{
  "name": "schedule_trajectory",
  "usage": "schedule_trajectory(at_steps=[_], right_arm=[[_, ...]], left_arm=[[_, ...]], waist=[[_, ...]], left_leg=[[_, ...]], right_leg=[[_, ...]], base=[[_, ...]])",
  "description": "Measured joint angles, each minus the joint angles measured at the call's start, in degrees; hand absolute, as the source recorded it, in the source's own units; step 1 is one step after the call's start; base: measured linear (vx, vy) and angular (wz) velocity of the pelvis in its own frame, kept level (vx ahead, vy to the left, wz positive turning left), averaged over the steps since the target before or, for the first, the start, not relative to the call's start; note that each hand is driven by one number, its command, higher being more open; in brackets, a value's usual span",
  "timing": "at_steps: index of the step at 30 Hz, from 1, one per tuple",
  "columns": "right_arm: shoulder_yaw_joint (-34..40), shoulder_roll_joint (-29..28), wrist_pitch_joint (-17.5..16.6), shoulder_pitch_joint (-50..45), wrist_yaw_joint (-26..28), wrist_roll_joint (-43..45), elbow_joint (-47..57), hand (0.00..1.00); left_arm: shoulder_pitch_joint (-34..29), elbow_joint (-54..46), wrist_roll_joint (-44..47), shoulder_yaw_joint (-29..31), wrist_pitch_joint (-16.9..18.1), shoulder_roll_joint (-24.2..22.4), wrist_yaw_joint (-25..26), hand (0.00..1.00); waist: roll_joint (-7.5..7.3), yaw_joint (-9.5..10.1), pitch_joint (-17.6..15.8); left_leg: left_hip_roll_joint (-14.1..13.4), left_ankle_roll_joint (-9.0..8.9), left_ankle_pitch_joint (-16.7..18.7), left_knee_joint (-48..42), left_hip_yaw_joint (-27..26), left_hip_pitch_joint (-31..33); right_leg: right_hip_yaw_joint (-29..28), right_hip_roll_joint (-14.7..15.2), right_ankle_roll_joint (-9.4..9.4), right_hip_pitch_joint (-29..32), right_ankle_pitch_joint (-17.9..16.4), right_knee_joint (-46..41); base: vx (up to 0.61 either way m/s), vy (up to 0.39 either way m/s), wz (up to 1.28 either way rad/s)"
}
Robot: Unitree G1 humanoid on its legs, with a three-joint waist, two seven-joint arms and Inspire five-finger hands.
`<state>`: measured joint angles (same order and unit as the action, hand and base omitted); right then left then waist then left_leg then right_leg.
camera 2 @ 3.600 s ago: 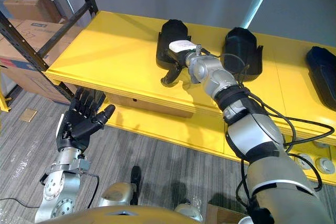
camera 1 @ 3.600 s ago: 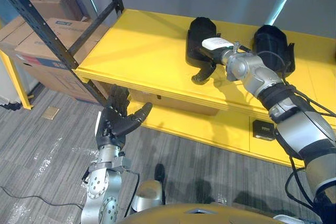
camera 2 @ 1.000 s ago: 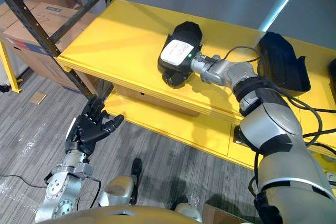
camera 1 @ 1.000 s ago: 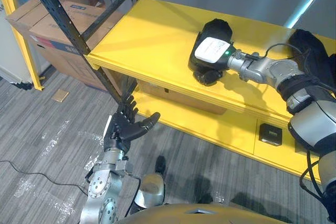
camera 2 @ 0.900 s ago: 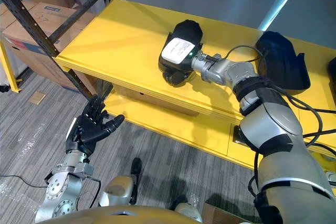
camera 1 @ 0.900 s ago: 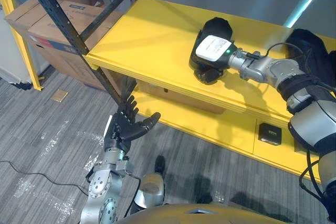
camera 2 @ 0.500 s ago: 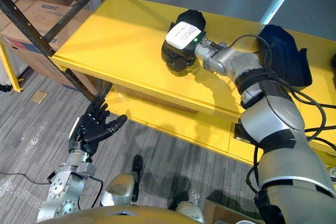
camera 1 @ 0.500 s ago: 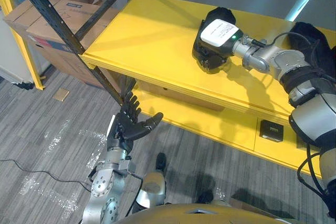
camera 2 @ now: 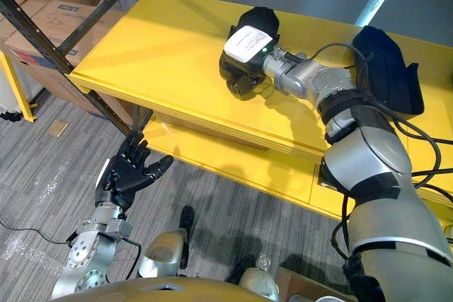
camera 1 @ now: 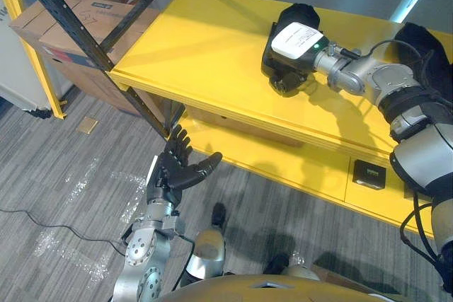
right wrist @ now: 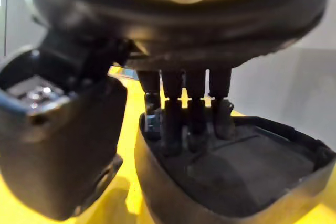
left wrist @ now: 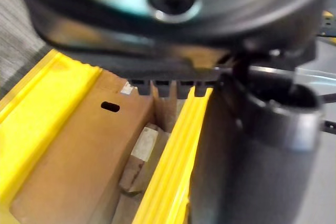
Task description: Walk over and take three plastic housings, then place them on the shelf
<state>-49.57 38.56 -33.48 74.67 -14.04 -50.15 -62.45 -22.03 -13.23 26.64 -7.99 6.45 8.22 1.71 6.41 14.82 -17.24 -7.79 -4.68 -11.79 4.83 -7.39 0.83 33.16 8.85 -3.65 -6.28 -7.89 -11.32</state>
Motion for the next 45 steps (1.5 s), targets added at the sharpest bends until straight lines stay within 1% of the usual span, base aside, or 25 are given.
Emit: schedule_trajectory(at_steps=[2,4,6,8,10,13,14,16,17,20,22,24,25,26,27,28,29,31,32,34,35,37,39,41,45], right_arm=[[-0.1,0.2,-1.2,0.6,0.0,0.0,1.7,1.0],[-0.5,1.8,-2.2,0.6,0.0,1.7,6.5,1.0],[-0.5,4.3,-3.3,0.6,1.0,4.8,14.2,1.0],[-0.4,6.5,-3.4,-0.1,4.1,9.5,25.0,1.0],[1.0,8.0,-3.4,-1.7,7.0,13.2,32.1,1.0],[4.1,9.0,-2.4,-7.1,12.6,18.2,44.4,1.0],[4.1,9.0,-2.0,-7.8,13.7,18.4,46.0,1.0],[4.2,9.7,0.2,-11.4,16.7,19.0,51.6,1.0],[4.2,10.2,0.9,-12.3,17.3,19.0,52.9,1.0],[6.3,11.8,5.2,-15.7,18.6,19.2,57.3,1.0],[11.9,13.1,9.6,-20.0,18.8,22.7,60.8,1.0],[16.6,13.1,12.5,-23.3,19.0,26.3,62.1,1.0],[20.4,13.1,14.5,-26.0,19.3,28.9,63.2,1.0],[28.9,12.5,17.7,-32.5,19.8,34.4,65.7,1.0],[31.6,12.1,18.9,-34.8,19.9,36.5,66.6,1.0],[34.4,11.5,20.1,-37.4,20.0,38.0,67.7,1.0],[40.8,8.8,22.6,-44.2,20.0,40.3,70.4,1.0],[45.1,5.7,25.2,-50.2,20.1,40.5,72.4,1.0],[48.2,2.4,27.4,-56.1,20.1,40.5,72.7,1.0],[50.0,0.5,29.3,-59.6,20.1,41.6,72.7,1.0],[51.2,-0.7,30.9,-61.8,20.2,42.7,72.7,1.0],[52.9,-2.4,35.5,-64.8,21.1,46.5,71.9,1.0],[53.1,-2.8,37.0,-64.9,21.1,47.5,70.0,1.0],[53.2,-2.8,36.9,-64.5,20.7,48.7,66.7,1.0],[53.3,-2.8,36.9,-60.0,18.0,50.7,55.1,1.0]], left_arm=[[0.0,-0.9,0.0,0.4,0.0,-0.4,-0.3,1.0],[0.0,-1.9,0.0,0.9,0.0,-0.6,-0.6,1.0],[-0.1,-3.0,0.0,1.5,0.0,-0.6,-0.9,1.0],[-0.7,-3.1,0.0,2.5,0.2,-0.7,-1.1,1.0],[-1.0,-3.1,-0.1,3.0,0.4,-0.7,-1.2,1.0],[-1.1,-3.1,-0.1,4.2,0.7,-0.5,-1.3,1.0],[-1.1,-3.1,-0.1,4.5,0.7,-0.5,-1.4,1.0],[-0.9,-3.1,-0.1,5.0,1.0,-0.1,-1.4,1.0],[-0.9,-3.1,-0.1,5.1,1.0,0.0,-1.4,1.0],[-1.1,-2.6,-0.2,5.7,1.1,0.5,-1.4,1.0],[-1.0,-1.8,-0.2,6.2,1.4,0.7,-1.4,1.0],[-1.0,-0.9,-0.2,6.3,2.0,0.8,-1.4,1.0],[-0.9,-0.5,-0.2,6.3,2.2,0.8,-1.4,1.0],[-1.0,-0.4,-0.2,6.3,2.3,0.8,-1.4,1.0],[-0.9,-0.4,-0.2,6.3,2.4,0.8,-1.4,1.0],[-0.9,-0.4,-0.2,6.3,2.4,0.8,-1.4,1.0],[-1.0,-0.4,-0.2,6.2,2.4,0.8,-1.3,1.0],[-1.0,-0.5,-0.2,6.2,2.4,0.8,-1.2,1.0],[-0.9,-0.5,-0.2,6.1,2.5,0.8,-1.1,1.0],[-0.9,-0.6,-0.2,5.9,2.5,0.7,-1.1,1.0],[-0.9,-0.8,-0.2,5.8,2.5,0.7,-1.1,1.0],[-0.6,-0.9,-0.2,5.8,2.5,0.7,-1.2,1.0],[-0.4,-0.9,-0.2,5.6,2.4,0.7,-1.2,1.0],[-0.2,-0.9,-0.2,5.4,2.3,0.7,-1.3,1.0],[-0.3,-0.8,-0.2,4.6,2.1,0.7,-1.4,1.0]], waist=[[-0.17,-0.65,-0.1],[-0.4,-1.19,-0.3],[-0.49,-1.87,-0.3],[-0.63,-2.88,-0.3],[-1.0,-3.88,-0.1],[-2.3,-5.43,0.6],[-2.61,-5.71,0.8],[-3.96,-6.41,1.9],[-4.24,-6.52,2.1],[-4.71,-7.23,2.8],[-4.63,-7.55,3.8],[-4.65,-7.8,4.8],[-4.7,-7.95,5.4],[-4.84,-8.4,6.1],[-4.83,-8.69,6.2],[-4.8,-8.93,6.4],[-4.81,-9.63,7.0],[-4.58,-10.78,7.8],[-4.23,-12.23,8.3],[-4.0,-12.88,8.6],[-3.85,-13.63,8.7],[-3.61,-14.75,8.8],[-3.62,-15.11,8.8],[-3.78,-14.84,9.0],[-4.17,-13.41,9.6]], left_leg=[[0.1,0.0,0.0,0.0,-0.3,-0.1],[0.1,-0.01,0.0,0.0,-0.7,-0.3],[0.1,-0.13,0.1,0.0,-1.0,-0.6],[0.1,-0.55,0.5,0.0,-2.4,-1.7],[0.1,-0.75,0.7,0.1,-2.9,-2.1],[0.1,-1.02,1.0,0.1,-4.1,-2.4],[0.1,-1.03,1.0,0.1,-4.4,-2.4],[0.1,-1.02,1.0,0.1,-5.4,-2.5],[0.1,-1.02,1.0,0.1,-5.6,-2.6],[0.1,-1.2,1.3,0.3,-6.2,-3.4],[0.1,-1.3,1.4,0.3,-6.7,-3.4],[0.1,-1.27,1.5,0.3,-7.1,-3.4],[0.2,-1.25,1.5,0.3,-7.3,-3.4],[0.3,-1.17,1.5,0.3,-7.8,-3.4],[0.3,-1.13,1.6,0.3,-7.9,-3.4],[0.3,-1.06,1.6,0.3,-8.1,-3.4],[0.3,-1.01,1.7,0.3,-8.8,-3.5],[0.3,-0.92,1.9,0.3,-9.4,-3.6],[0.3,-0.69,2.2,0.3,-10.3,-4.1],[0.3,-0.71,2.4,0.3,-10.9,-4.4],[0.3,-0.68,2.4,0.3,-11.1,-4.4],[0.1,-0.69,2.4,0.3,-11.8,-4.5],[-0.1,-0.71,2.5,0.3,-12.1,-4.7],[-0.1,-0.69,2.5,0.3,-12.1,-4.9],[-0.1,-0.68,2.5,0.3,-12.0,-4.8]], right_leg=[[-0.4,0.2,-0.06,0.1,0.0,-0.4],[-0.6,0.2,-0.16,0.1,0.1,-0.3],[-1.0,0.2,-0.42,0.0,0.4,0.3],[-2.1,0.2,-0.77,-0.8,0.8,1.3],[-2.2,-0.1,-0.81,-1.1,1.5,2.5],[-3.3,-0.4,-1.08,-1.9,2.8,4.7],[-3.5,-0.5,-1.1,-1.9,3.1,5.0],[-4.1,-0.8,-1.18,-2.3,4.3,6.5],[-4.2,-0.9,-1.26,-2.5,4.4,6.8],[-4.5,-1.0,-1.47,-3.0,4.7,8.0],[-5.0,-1.2,-1.77,-3.0,5.1,8.7],[-5.2,-1.2,-1.6,-3.1,5.8,9.5],[-5.4,-1.2,-1.62,-3.1,6.0,9.8],[-5.7,-1.2,-1.68,-3.2,6.6,10.5],[-5.9,-1.2,-1.69,-3.2,6.7,10.6],[-6.0,-1.2,-1.72,-3.1,6.7,10.6],[-6.7,-1.2,-1.72,-2.9,7.1,11.0],[-7.2,-1.3,-1.78,-2.9,7.5,11.7],[-8.1,-1.3,-1.88,-3.0,7.8,12.0],[-8.6,-1.3,-2.12,-3.2,7.9,12.4],[-8.6,-1.3,-2.24,-3.1,8.0,12.5],[-9.2,-1.4,-2.29,-2.8,8.1,12.6],[-9.4,-1.5,-2.29,-2.8,8.2,12.6],[-9.5,-1.5,-2.17,-2.9,8.3,12.5],[-9.4,-1.5,-1.96,-3.0,8.5,12.4]], base=[[0.02,-0.031,-0.08],[-0.01,-0.026,-0.07],[-0.02,-0.025,-0.12],[-0.01,-0.015,-0.24],[-0.02,-0.012,-0.14],[0.0,-0.008,-0.17],[0.04,-0.001,-0.18],[0.04,-0.005,-0.15],[0.02,-0.008,-0.07],[-0.05,0.003,-0.1],[-0.02,-0.001,-0.09],[0.0,0.009,-0.09],[0.02,0.014,-0.12],[0.02,0.012,-0.1],[0.02,0.01,-0.1],[0.01,0.014,-0.17],[0.01,0.01,-0.18],[0.03,0.009,-0.23],[0.03,0.008,-0.29],[0.02,0.005,-0.21],[0.01,0.001,-0.14],[0.03,-0.004,-0.16],[0.03,-0.011,-0.1],[0.03,-0.012,-0.03],[0.04,-0.004,0.03]])
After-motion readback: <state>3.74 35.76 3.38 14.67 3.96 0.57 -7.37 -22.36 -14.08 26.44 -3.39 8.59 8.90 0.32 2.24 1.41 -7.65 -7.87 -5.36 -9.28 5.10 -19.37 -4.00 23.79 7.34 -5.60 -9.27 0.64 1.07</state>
